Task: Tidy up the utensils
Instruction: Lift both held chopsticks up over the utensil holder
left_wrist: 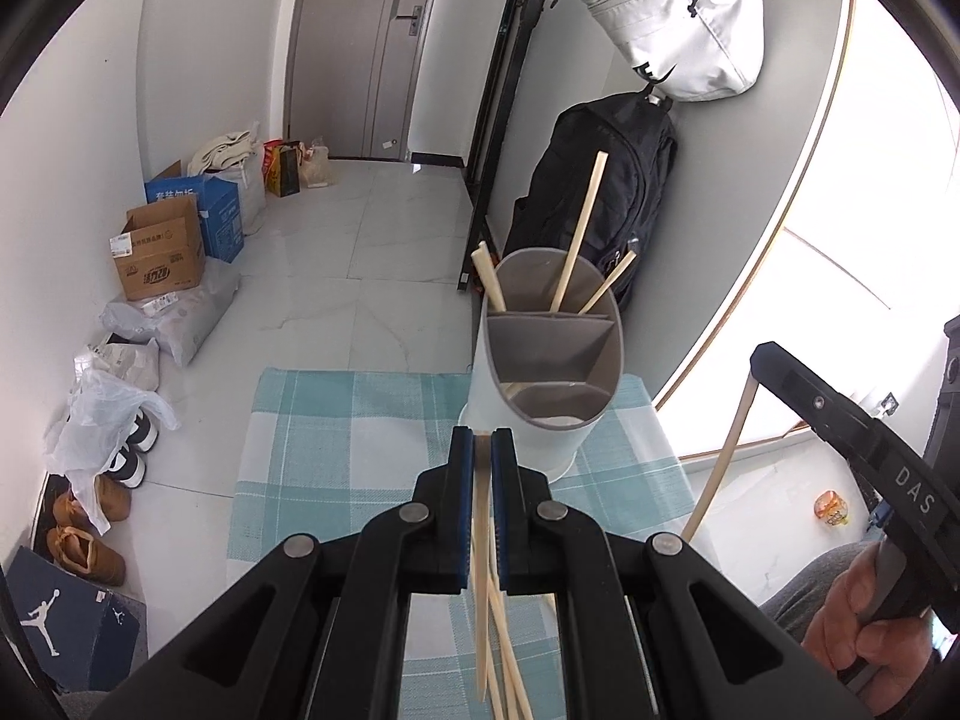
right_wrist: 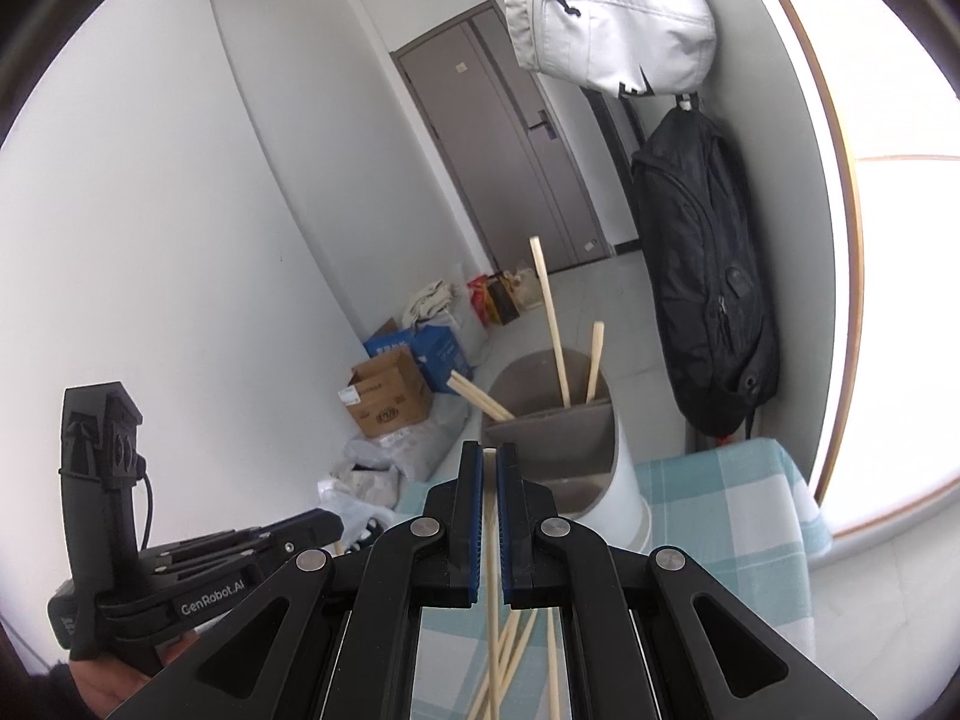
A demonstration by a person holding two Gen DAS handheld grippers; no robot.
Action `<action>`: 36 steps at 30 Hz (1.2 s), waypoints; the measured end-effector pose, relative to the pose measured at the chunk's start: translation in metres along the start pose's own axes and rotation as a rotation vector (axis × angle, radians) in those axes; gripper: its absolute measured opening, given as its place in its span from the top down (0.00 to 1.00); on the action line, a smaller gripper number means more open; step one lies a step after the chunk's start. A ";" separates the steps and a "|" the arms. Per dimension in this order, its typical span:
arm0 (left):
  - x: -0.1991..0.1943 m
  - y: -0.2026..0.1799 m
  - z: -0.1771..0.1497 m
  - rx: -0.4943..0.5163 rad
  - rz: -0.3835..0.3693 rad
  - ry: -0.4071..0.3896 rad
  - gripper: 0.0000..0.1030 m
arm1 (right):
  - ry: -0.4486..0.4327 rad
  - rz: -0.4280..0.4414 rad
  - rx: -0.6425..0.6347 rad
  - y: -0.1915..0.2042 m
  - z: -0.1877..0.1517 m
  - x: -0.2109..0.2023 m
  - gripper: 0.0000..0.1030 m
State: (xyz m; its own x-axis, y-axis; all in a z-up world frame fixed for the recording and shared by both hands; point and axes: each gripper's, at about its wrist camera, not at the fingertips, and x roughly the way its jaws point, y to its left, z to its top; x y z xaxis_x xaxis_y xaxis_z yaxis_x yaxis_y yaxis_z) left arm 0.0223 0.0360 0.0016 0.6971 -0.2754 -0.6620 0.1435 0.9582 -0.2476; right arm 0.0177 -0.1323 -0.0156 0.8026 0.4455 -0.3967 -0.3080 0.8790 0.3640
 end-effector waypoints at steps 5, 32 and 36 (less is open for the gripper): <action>-0.009 -0.004 0.024 -0.030 -0.023 -0.009 0.98 | -0.037 0.000 0.001 0.000 0.025 -0.005 0.96; 0.012 -0.029 0.159 -0.042 -0.022 -0.192 0.98 | -0.218 -0.059 -0.051 -0.019 0.166 0.073 0.96; 0.026 -0.023 0.165 -0.055 0.001 -0.217 0.98 | -0.226 -0.088 -0.057 -0.025 0.161 0.092 0.96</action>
State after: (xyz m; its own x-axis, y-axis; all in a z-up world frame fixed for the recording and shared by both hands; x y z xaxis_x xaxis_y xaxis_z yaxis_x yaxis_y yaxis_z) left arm 0.1533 0.0195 0.1065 0.8327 -0.2461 -0.4961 0.1087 0.9511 -0.2893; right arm 0.1814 -0.1408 0.0750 0.9196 0.3230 -0.2235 -0.2549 0.9237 0.2861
